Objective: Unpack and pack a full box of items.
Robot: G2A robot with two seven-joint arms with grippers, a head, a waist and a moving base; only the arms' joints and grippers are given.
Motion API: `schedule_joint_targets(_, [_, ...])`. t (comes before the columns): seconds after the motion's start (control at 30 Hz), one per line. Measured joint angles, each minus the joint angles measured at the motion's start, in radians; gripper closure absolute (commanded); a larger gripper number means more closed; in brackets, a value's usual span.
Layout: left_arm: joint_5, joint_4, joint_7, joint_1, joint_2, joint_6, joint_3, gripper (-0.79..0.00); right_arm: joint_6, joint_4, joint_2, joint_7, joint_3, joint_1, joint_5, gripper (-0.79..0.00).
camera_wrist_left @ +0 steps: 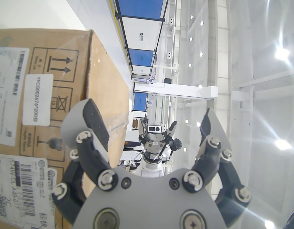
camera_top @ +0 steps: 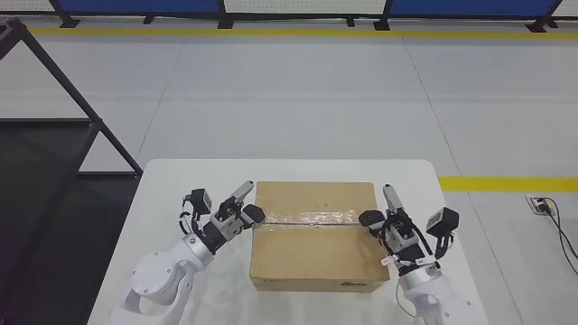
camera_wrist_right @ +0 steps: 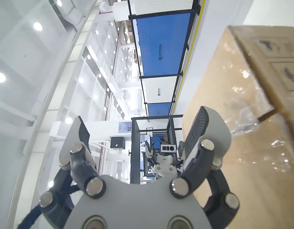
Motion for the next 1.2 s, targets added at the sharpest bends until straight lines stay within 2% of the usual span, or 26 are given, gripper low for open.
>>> schedule_joint_targets(0.2, [-0.005, -0.014, 0.001, 0.009, 0.000, -0.005, -0.005, -0.785, 0.071, 0.101, -0.005, 0.012, -0.061, 0.098, -0.009, -0.785])
schedule_joint_targets(0.37, [-0.018, -0.030, 0.000, 0.025, 0.003, -0.016, -0.027, -0.785, 0.102, 0.154, -0.004, 0.039, -0.088, 0.129, -0.024, -0.785])
schedule_joint_targets(0.7, [-0.029, -0.067, -0.009, 0.042, 0.006, -0.015, -0.048, -0.785, 0.088, 0.106, 0.005, 0.016, -0.062, 0.049, -0.072, -0.785])
schedule_joint_targets(1.07, [-0.020, -0.086, -0.011, 0.057, 0.006, -0.018, -0.044, -0.785, 0.080, 0.058, 0.003, -0.108, -0.005, 0.002, -0.001, -0.785])
schedule_joint_targets(1.2, [-0.022, -0.090, -0.007, 0.061, 0.006, -0.019, -0.044, -0.785, 0.033, 0.018, 0.003, -0.110, 0.000, -0.017, 0.014, -0.785])
